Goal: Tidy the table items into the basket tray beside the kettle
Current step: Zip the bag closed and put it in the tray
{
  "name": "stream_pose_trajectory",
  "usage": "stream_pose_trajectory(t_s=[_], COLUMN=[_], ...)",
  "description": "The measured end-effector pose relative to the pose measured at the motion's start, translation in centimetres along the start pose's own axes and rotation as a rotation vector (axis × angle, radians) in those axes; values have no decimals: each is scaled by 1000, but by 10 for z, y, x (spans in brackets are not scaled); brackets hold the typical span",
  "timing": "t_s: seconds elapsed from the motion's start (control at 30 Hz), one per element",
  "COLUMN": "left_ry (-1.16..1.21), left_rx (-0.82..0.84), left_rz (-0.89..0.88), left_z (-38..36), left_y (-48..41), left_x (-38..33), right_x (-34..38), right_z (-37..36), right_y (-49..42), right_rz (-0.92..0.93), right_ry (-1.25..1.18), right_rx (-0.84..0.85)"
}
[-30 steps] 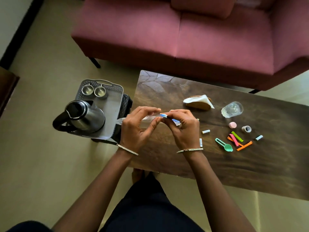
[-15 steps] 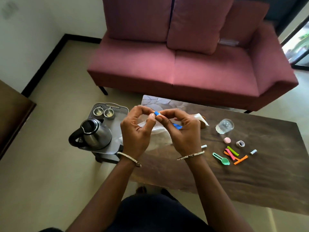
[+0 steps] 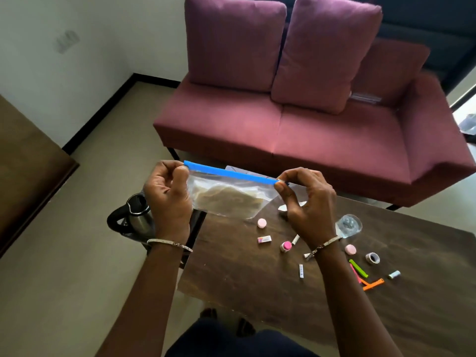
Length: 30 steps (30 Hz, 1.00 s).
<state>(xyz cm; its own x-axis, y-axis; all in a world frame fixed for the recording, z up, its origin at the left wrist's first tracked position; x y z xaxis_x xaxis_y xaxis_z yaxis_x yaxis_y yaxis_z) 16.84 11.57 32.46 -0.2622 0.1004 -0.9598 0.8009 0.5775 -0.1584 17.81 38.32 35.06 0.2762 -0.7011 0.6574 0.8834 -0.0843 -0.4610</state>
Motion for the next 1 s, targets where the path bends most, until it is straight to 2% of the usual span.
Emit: stream_pose_trajectory(t_s=[0.1, 0.2, 0.27, 0.4, 0.5, 0.57, 0.67, 0.77, 0.87, 1.0], left_ry=[48, -15, 20, 80, 104, 66, -87, -178, -215, -256], left_rx=[17, 93, 88, 56, 60, 105, 214, 271, 330, 369], left_rz=[156, 296, 377, 448, 478, 474, 430, 429, 464, 497], left_z=[-3, 2, 11, 35, 52, 65, 86, 106, 116, 122], left_y=[1, -2, -5, -24, -45, -65, -102, -145, -187, -239], left_x=[10, 21, 29, 42, 57, 71, 92, 115, 138, 171], right_x=[-10, -20, -24, -25, -26, -24, -22, -12, -11, -8], right_z=[-6, -27, -49, -107, -149, -170, -194, -232, -261, -316], right_y=[-10, -19, -19, -4, 7, 4, -11, -27, -50, -69], right_rz=[-72, -201, -271, -382, -431, -420, -431, -366, -404, -425], right_ry=[-162, -448, -588, -732, -681, -643, -615, -418, -411, -362], right_rx=[28, 88, 141, 349, 498, 465, 325, 474, 355, 386])
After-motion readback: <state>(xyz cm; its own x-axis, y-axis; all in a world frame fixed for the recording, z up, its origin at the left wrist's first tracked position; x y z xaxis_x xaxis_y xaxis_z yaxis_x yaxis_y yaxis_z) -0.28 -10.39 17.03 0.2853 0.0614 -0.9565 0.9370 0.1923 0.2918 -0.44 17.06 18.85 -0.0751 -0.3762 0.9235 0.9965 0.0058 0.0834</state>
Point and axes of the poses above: each hand's wrist, its own y-axis away from the middle knuckle, its own z-axis out of the back of the hand, x = y × z, the point moved 6 cm from there along -y, towards the middle knuckle, and after that the axes turned 4 degrees about y, right-handed, at the moved point
